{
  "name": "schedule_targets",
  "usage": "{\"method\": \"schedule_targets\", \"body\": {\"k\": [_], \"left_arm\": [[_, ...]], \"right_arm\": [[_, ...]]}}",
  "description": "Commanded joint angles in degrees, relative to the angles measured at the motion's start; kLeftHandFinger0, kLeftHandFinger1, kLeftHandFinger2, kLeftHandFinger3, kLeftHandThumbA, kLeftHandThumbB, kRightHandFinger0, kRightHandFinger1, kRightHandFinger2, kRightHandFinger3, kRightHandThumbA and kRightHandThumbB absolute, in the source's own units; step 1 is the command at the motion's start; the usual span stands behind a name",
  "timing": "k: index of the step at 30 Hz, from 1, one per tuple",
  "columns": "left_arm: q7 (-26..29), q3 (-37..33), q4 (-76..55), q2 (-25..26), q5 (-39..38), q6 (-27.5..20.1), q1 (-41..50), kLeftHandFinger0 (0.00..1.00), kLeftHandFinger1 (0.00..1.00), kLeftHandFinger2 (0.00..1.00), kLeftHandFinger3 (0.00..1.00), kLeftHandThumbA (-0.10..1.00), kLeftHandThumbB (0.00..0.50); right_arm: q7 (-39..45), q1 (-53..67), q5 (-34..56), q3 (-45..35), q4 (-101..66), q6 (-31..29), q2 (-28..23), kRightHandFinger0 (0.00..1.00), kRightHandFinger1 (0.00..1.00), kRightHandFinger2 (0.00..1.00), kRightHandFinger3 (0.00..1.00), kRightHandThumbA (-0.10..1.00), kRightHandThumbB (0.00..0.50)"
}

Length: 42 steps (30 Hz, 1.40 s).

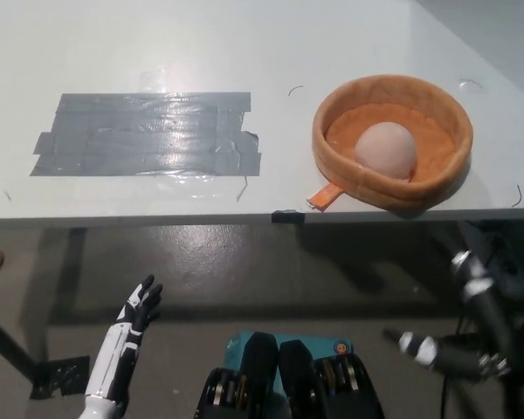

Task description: An emotional support dumpling is kept in a soft plate infront in the middle of the desk infront of the robot. The robot extends its right arm to pick up the dumpling and hands it to a person

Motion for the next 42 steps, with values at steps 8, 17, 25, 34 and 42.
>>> {"method": "schedule_targets", "body": {"k": [8,17,25,34,42], "left_arm": [[-0.8,-0.9,-2.4,2.1,2.2,-1.3,-0.8,1.0,1.0,1.0,1.0,1.0,0.231],[-0.6,-1.9,-0.7,2.4,4.0,-3.3,-1.2,1.0,1.0,1.0,1.0,1.0,0.197],[-1.2,-2.5,-0.3,2.4,3.6,-3.4,-1.2,1.0,1.0,1.0,1.0,1.0,0.179],[-1.1,-3.1,-0.1,2.4,3.6,-2.9,-1.9,1.0,1.0,1.0,1.0,1.0,0.191],[-1.2,-3.6,0.8,2.3,3.9,-3.2,-2.9,1.0,1.0,1.0,1.0,1.0,0.177]], "right_arm": [[15.7,-41.1,0.9,0.6,4.3,33.9,-19.0,1.0,1.0,1.0,1.0,0.95,0.341],[21.0,-56.7,-2.3,9.3,32.0,34.9,-16.8,1.0,1.0,1.0,1.0,0.88,0.324],[21.2,-63.9,-5.6,16.7,51.1,33.2,-12.4,1.0,1.0,1.0,1.0,0.9,0.358],[19.7,-63.9,-7.7,20.2,58.6,29.8,-9.2,1.0,1.0,1.0,1.0,0.94,0.32],[20.4,-60.7,-5.2,16.9,59.0,29.7,-9.1,1.0,1.0,1.0,1.0,0.91,0.33]]}}
